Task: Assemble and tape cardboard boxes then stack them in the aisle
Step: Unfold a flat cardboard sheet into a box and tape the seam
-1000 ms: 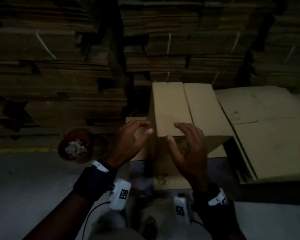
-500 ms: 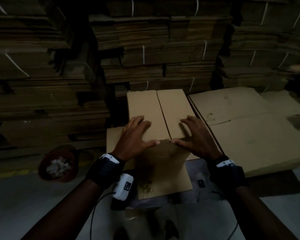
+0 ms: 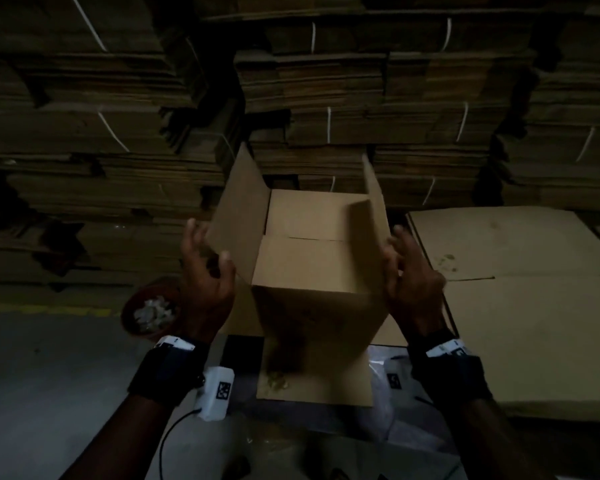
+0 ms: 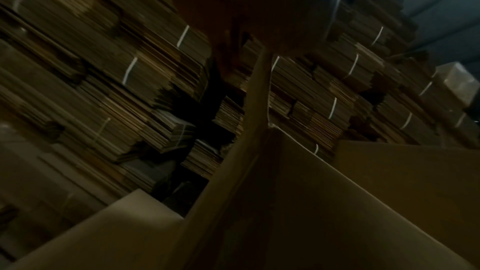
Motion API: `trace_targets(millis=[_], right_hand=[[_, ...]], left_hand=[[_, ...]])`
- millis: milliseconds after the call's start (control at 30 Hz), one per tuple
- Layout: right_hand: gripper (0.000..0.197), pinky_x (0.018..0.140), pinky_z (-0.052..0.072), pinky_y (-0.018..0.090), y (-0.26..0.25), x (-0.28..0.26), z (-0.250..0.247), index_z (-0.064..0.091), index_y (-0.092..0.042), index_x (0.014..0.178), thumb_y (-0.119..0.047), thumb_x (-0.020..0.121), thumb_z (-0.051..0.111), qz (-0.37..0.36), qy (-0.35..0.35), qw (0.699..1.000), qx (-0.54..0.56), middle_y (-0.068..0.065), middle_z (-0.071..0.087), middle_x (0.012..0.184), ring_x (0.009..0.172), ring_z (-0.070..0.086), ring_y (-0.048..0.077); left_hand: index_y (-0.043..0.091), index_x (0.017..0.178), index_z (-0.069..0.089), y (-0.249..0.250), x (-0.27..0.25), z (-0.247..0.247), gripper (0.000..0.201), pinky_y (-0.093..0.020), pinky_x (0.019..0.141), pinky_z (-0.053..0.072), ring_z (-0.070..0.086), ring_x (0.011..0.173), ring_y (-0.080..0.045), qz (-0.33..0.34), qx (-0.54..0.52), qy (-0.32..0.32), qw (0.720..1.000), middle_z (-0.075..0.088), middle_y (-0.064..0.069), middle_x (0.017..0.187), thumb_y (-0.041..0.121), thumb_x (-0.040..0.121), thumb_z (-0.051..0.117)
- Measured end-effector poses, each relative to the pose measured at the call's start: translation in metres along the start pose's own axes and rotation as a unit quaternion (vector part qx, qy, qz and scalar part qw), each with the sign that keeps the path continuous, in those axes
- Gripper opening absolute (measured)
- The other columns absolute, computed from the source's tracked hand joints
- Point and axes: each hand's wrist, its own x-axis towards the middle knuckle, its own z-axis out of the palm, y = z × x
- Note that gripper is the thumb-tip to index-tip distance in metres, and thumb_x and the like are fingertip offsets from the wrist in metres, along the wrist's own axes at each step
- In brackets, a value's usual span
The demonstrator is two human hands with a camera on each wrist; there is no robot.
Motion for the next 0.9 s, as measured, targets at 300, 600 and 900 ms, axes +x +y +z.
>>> trace_targets(millis=[300, 600, 900], right_hand=[[0.032, 0.102, 0.038, 0.055, 0.072, -0.004, -0.05, 0.067, -0.01, 0.116, -0.015, 0.088, 0.05, 0.046, -0.111, 0.963, -0.239, 0.015, 0.065, 0.126, 0.125, 0.055, 0.038], [0.06, 0.104, 0.042, 0.048, 0.062, 0.053, 0.004, 0.012, -0.041, 0.16, -0.062, 0.105, 0.023, 0.259, -0.446, 0.848, -0.125, 0.023, 0.049, 0.15, 0.129, 0.052, 0.043], [0.063, 0.093, 0.055, 0.047, 0.055, 0.019, 0.016, 0.005, -0.047, 0.159, -0.057, 0.104, 0.035, 0.276, -0.409, 0.869, -0.039, 0.017, 0.063, 0.135, 0.107, 0.067, 0.04]], left_hand=[[0.017, 0.101, 0.071, -0.018, 0.006, -0.008, 0.03, -0.069, 0.11, 0.018, 0.044, 0.128, -0.039, -0.031, 0.461, -0.125, 0.878, 0.059, -0.015, 0.125, 0.025, 0.085, 0.047], [0.043, 0.154, 0.018, 0.029, 0.012, 0.055, 0.103, -0.071, 0.113, -0.001, -0.008, 0.152, -0.042, -0.127, 0.405, -0.427, 0.799, -0.007, -0.013, 0.167, 0.101, 0.07, 0.02], [0.048, 0.155, 0.02, -0.015, 0.072, 0.041, 0.124, -0.062, 0.12, -0.002, -0.013, 0.153, -0.032, -0.071, 0.344, -0.499, 0.792, -0.013, -0.005, 0.168, 0.107, 0.047, 0.032]])
